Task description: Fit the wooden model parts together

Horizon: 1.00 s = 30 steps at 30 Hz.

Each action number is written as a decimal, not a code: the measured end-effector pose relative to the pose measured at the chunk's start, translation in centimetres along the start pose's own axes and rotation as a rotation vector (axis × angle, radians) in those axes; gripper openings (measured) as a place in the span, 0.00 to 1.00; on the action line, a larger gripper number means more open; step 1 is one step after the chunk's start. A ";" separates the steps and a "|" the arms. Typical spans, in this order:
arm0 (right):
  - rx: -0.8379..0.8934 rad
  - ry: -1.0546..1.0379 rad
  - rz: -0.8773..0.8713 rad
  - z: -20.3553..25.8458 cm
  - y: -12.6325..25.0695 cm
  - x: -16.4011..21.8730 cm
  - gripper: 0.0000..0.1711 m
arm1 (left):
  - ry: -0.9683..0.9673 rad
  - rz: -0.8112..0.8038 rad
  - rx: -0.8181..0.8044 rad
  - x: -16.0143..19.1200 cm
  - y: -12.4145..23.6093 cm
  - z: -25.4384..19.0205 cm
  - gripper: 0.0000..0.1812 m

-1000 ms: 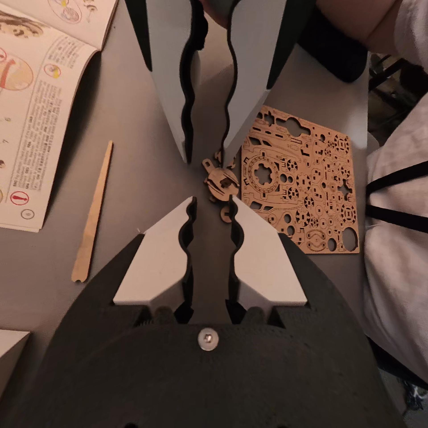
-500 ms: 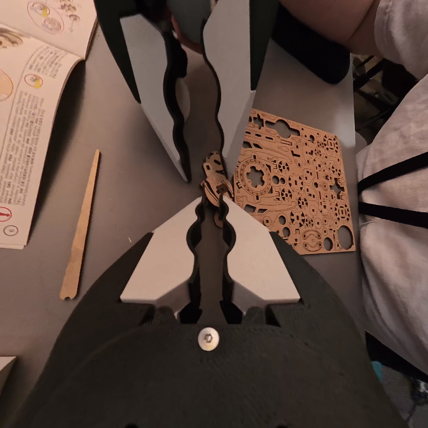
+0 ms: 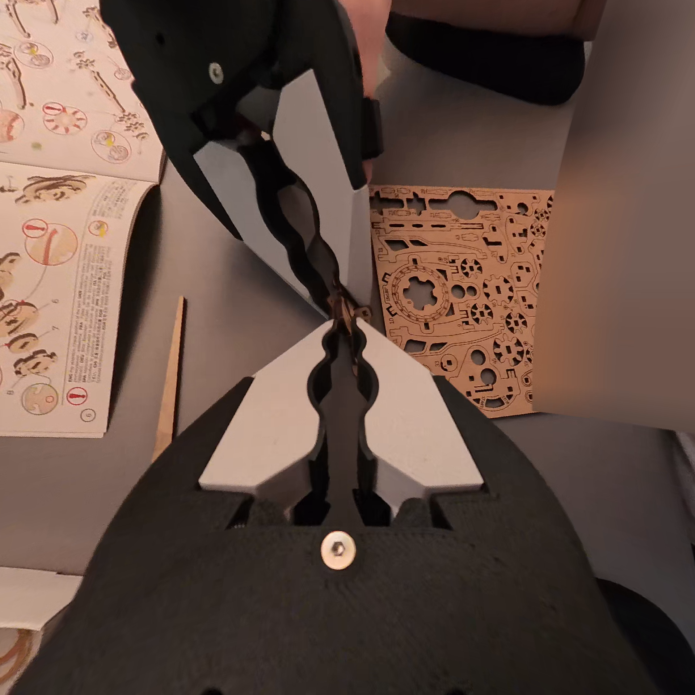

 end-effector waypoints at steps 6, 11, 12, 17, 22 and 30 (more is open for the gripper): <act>0.147 0.275 -0.106 0.8 1.6 -1.9 0.09 | -0.052 -0.062 -0.145 -1.1 1.4 1.3 0.29; 0.322 0.644 -0.189 2.6 2.9 -3.1 0.09 | -0.214 -0.044 -0.260 -1.0 1.7 1.7 0.18; 0.356 0.695 -0.184 2.9 2.9 -3.2 0.09 | -0.266 -0.052 -0.277 -1.1 1.7 1.6 0.14; 0.445 0.902 -0.175 3.7 2.6 -3.1 0.09 | -0.368 -0.093 -0.310 -1.6 2.0 1.0 0.14; 0.550 1.148 -0.193 5.0 2.7 -3.1 0.09 | -0.542 -0.142 -0.360 -2.2 2.4 0.1 0.09; 0.524 1.085 -0.180 4.7 2.5 -3.0 0.09 | -0.606 -0.125 -0.383 -2.0 2.1 -0.2 0.07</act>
Point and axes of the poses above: each gripper's, where its closed fingertips meet, y back along the fingers, x out of its underside, z = x × y across the jaws, the point moved 8 cm from there along y, back along the fingers, and after that the axes turned 10 degrees about -z, right-handed, at the moved point
